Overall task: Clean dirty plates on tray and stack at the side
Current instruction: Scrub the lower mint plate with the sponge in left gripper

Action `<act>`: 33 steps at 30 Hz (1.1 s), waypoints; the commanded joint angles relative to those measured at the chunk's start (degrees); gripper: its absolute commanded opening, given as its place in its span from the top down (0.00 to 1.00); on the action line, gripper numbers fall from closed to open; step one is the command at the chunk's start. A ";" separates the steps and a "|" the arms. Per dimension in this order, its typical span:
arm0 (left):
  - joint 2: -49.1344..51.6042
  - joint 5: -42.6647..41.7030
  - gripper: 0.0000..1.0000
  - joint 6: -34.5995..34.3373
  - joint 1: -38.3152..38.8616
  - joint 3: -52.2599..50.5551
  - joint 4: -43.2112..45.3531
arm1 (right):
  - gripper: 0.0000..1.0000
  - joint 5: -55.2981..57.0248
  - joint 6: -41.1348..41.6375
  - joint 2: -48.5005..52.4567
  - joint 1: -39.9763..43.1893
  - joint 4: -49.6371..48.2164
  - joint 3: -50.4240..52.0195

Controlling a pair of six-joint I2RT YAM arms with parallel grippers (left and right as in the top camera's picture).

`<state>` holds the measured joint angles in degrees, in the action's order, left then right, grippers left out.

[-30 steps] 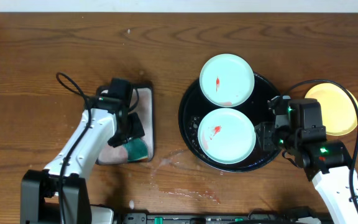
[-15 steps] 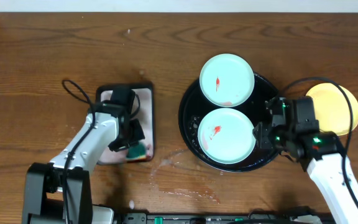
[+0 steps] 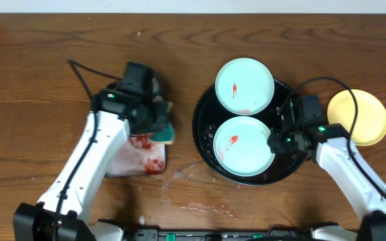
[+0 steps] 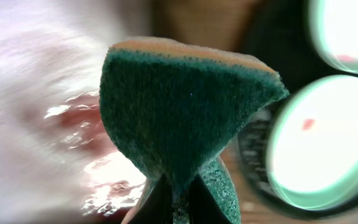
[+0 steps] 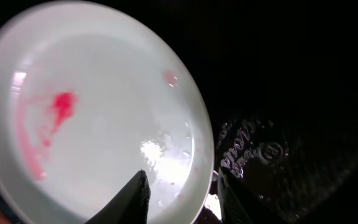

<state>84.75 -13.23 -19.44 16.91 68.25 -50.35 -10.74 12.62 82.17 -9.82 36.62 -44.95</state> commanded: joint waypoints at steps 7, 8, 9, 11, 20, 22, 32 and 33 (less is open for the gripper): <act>1.97 -5.16 0.93 -10.38 15.47 1.20 14.16 | 0.71 -4.00 -0.74 9.66 -0.31 -4.81 0.13; 2.67 -5.16 0.93 -11.19 17.16 1.20 16.28 | 0.72 -3.52 -0.11 10.38 -0.31 -5.25 0.13; 3.54 -5.16 0.93 -11.56 18.75 1.20 18.16 | 0.73 -3.15 0.46 10.86 -0.31 -5.51 0.13; 5.84 -5.16 0.93 -12.00 21.70 1.20 21.20 | 0.80 -2.95 0.63 12.02 -0.31 -6.03 0.13; 19.17 -5.42 0.93 -16.17 26.49 1.20 25.70 | 0.99 -2.80 0.63 13.94 -0.31 -6.64 0.13; 21.64 -5.38 0.93 -16.46 26.71 1.20 26.08 | 0.99 -2.80 0.61 13.94 -0.31 -6.64 0.13; 25.79 18.12 0.92 -16.70 26.51 2.97 13.90 | 0.99 -2.78 0.59 13.94 -0.35 -5.77 0.13; 25.79 20.52 0.92 -16.70 26.51 3.67 12.22 | 0.99 -2.78 0.59 13.94 -0.35 -5.70 0.13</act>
<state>108.97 -7.57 -35.46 44.31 71.42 -34.28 -14.63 13.17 93.71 -9.78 30.28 -45.69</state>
